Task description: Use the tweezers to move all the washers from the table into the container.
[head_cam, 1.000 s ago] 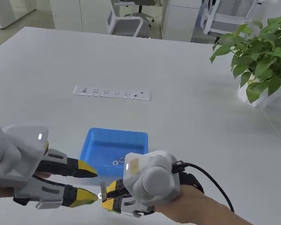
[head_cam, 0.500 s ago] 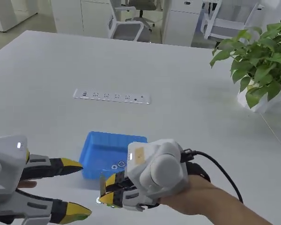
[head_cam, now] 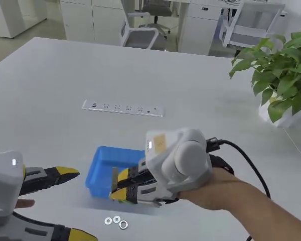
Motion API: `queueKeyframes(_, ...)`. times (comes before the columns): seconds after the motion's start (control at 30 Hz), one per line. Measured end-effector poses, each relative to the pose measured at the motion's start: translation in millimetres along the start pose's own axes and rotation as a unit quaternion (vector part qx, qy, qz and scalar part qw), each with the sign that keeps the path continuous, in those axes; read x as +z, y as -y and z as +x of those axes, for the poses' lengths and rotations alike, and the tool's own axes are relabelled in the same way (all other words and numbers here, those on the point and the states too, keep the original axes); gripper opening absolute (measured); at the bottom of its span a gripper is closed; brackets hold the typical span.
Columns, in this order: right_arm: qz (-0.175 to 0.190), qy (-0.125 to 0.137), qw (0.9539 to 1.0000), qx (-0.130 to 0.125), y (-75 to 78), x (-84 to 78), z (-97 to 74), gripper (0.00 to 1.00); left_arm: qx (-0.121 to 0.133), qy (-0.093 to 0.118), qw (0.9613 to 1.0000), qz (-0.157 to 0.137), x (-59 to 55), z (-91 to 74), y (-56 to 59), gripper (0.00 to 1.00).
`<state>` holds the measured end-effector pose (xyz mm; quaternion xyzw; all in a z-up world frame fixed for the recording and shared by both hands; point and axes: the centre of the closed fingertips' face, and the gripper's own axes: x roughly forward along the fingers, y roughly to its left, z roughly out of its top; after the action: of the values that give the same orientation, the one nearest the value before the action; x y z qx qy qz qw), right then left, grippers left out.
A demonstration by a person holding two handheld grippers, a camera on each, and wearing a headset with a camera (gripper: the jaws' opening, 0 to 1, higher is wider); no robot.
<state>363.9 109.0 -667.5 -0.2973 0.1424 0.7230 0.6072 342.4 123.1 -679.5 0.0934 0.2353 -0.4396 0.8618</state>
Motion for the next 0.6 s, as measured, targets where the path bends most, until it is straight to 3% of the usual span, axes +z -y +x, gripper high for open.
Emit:
queueKeyframes(0.3, 0.004, 0.009, 0.9998, -0.018, 31.6, -4.2, -6.7, 0.08, 0.015, -0.006, 0.9999, -0.003, -4.6, -2.6, -3.1, 0.99)
queueKeyframes(0.6, 0.000, 0.006, 0.9997, -0.023, 51.2, -12.4, -2.8, 0.08, 0.023, -0.007, 0.9996, -0.012, -8.7, -5.5, -6.6, 0.99)
